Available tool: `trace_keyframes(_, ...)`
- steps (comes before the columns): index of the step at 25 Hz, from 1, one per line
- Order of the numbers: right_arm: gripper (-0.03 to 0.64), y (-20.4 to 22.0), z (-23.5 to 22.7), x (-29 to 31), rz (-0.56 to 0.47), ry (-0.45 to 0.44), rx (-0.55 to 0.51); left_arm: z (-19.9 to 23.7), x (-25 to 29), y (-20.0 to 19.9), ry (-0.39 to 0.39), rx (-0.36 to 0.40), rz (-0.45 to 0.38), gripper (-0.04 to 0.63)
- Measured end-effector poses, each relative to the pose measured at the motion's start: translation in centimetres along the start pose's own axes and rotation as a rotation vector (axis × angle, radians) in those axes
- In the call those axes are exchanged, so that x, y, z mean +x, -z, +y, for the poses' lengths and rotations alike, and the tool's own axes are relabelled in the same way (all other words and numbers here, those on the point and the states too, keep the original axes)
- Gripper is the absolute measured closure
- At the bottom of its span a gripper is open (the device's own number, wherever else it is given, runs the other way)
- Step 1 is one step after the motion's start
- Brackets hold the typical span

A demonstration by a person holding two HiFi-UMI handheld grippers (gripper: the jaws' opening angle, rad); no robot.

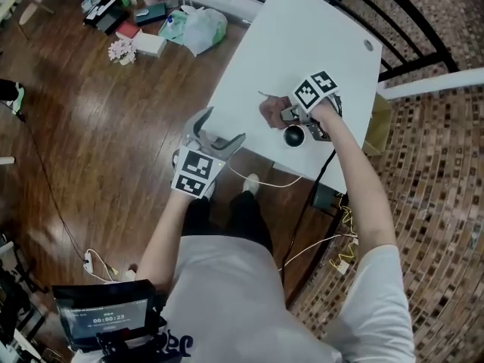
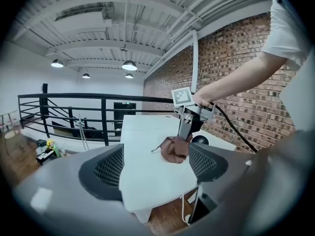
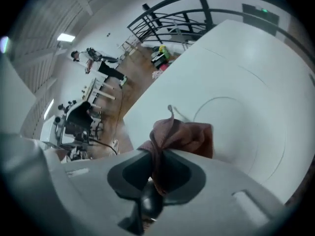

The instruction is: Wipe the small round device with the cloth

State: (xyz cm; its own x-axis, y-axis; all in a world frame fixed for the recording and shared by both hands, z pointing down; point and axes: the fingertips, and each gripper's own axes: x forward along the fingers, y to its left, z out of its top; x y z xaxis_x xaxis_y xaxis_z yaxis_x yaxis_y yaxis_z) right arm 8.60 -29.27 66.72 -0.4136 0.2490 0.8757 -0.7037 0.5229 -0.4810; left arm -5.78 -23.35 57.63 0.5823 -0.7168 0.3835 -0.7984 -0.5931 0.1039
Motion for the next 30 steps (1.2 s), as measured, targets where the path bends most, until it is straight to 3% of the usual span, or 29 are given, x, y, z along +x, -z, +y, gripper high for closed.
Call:
trace_keyframes(7, 0.58, 2.5, 5.6, 1.0, 0.093, 0.13, -0.335, -0.3, 0.4, -0.8, 0.019, 0.013, -0.025, 0.155)
trace_keyframes(11, 0.58, 7.1, 9.4, 2.3, 0.192, 0.28, -0.632, -1.1, 0.4, -1.5, 0.052, 0.023, -0.037, 0.155)
trace_keyframes(13, 0.58, 9.8, 8.7, 3.3, 0.257, 0.395, -0.742, -1.8, 0.5, -1.8, 0.071, 0.028, -0.037, 0.155)
trace_keyframes(15, 0.58, 11.9, 6.7, 4.1, 0.275, 0.505, -0.789, -2.6, 0.9, -2.0, 0.091, 0.036, -0.037, 0.155)
trace_keyframes(18, 0.58, 15.2, 2.3, 4.3, 0.308, 0.653, -0.757, -3.4, 1.3, -2.2, 0.119, 0.052, -0.033, 0.155)
trace_keyframes(21, 0.58, 17.2, -1.9, 4.0, 0.271, 0.703, -0.636, -3.8, 1.5, -1.9, 0.136, 0.061, -0.024, 0.155)
trace_keyframes(26, 0.58, 16.9, -4.7, -1.3, -0.017, 0.622, -0.226, -4.2, 1.6, -1.9, 0.144, 0.068, -0.02, 0.155)
trace_keyframes(28, 0.58, 15.0, -4.5, -3.5, -0.183, 0.524, -0.067, -4.3, 1.5, -2.0, 0.14, 0.069, -0.02, 0.155)
trace_keyframes(30, 0.58, 12.8, -5.2, -5.1, -0.299, 0.46, 0.026, -4.2, 1.5, -2.1, 0.134, 0.068, -0.022, 0.155)
